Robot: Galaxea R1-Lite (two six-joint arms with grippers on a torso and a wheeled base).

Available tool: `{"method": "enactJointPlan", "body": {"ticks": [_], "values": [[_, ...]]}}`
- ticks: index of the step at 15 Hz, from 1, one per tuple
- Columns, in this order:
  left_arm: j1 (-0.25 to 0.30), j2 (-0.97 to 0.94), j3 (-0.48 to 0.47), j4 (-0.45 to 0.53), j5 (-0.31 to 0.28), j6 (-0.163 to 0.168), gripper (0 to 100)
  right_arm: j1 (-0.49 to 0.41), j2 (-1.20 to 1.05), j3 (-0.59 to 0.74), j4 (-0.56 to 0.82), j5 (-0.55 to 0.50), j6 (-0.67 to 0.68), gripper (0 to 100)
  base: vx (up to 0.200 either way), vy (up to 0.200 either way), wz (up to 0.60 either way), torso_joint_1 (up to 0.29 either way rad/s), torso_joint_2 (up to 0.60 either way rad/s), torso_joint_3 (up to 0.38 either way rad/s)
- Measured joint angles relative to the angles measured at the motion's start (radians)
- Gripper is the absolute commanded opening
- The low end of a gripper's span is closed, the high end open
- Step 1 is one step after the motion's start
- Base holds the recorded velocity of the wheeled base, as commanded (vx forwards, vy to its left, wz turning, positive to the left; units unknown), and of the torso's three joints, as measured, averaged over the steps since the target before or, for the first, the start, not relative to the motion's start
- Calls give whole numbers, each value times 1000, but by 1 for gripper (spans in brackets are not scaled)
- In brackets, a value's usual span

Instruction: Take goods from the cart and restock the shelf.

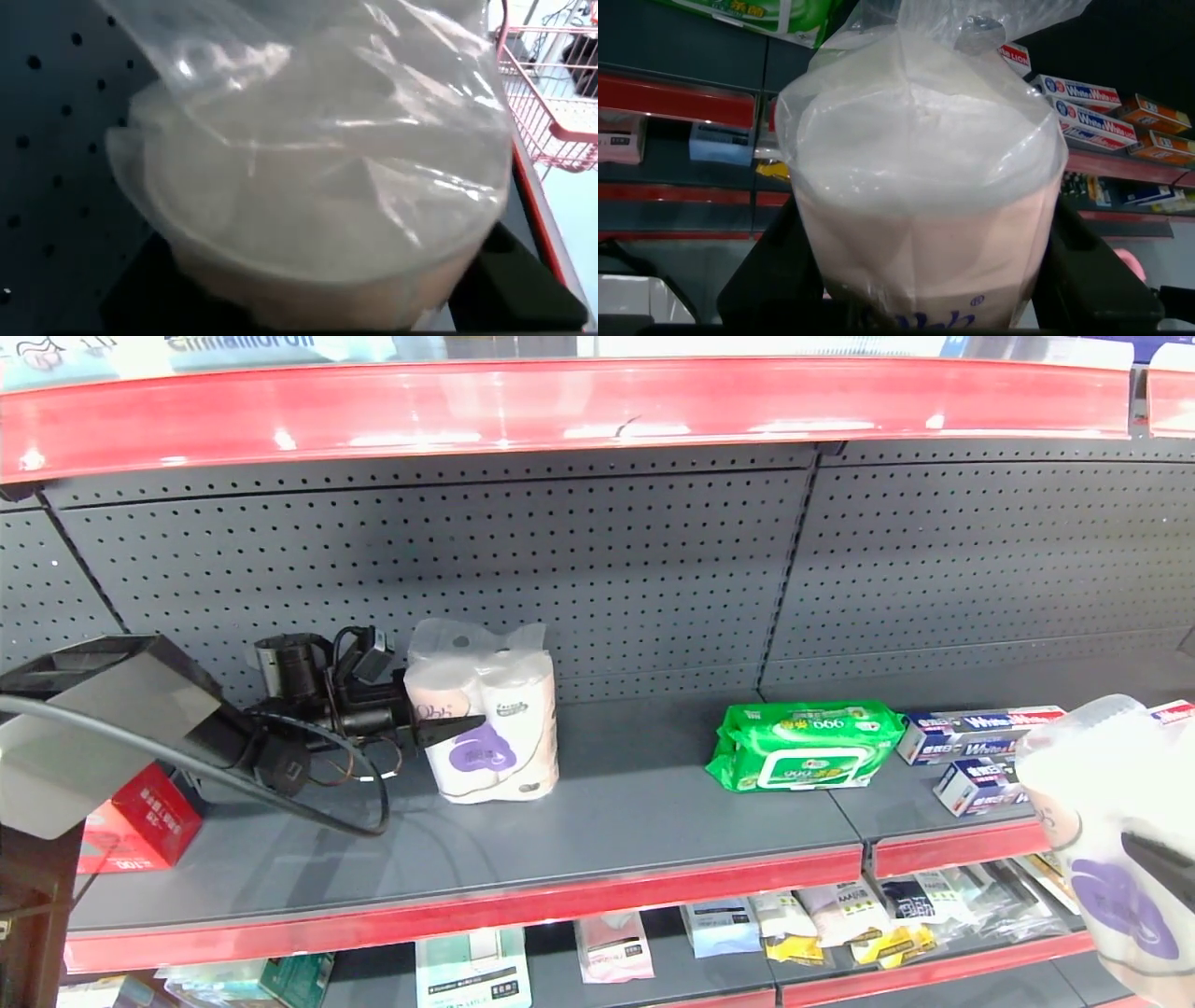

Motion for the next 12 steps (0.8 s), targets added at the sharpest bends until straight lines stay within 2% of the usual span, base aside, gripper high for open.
{"method": "enactJointPlan", "body": {"ticks": [1, 4, 5, 6, 8, 9, 12], "values": [[0, -12, 36, -19, 2, -16, 0, 0, 1, 0, 0, 2, 0, 0, 0, 0, 0, 0, 0, 0], [3, -42, 134, -160, 10, -107, 0, 0, 3, 1, 0, 4, 0, 0, 0, 0, 0, 0, 0, 0], [4, -46, 161, -221, 18, -149, 0, 0, 4, 2, 0, 4, 0, 0, 0, 0, 0, 0, 0, 0], [5, -47, 179, -276, 32, -214, 0, 0, 4, 2, 0, 5, 0, 0, 0, 0, 0, 0, 0, 0], [4, -50, 203, -380, 44, -293, 0, 0, 4, 2, 0, 6, 0, 0, 0, 0, 0, 0, 0, 0], [4, -51, 214, -404, 45, -304, 0, 0, 3, 2, 0, 6, 0, 0, 0, 0, 0, 0, 0, 0], [9, -65, 254, -409, 46, -304, 0, 0, 4, 2, 0, 6, 0, 0, 0, 0, 0, 0, 0, 0]]}}
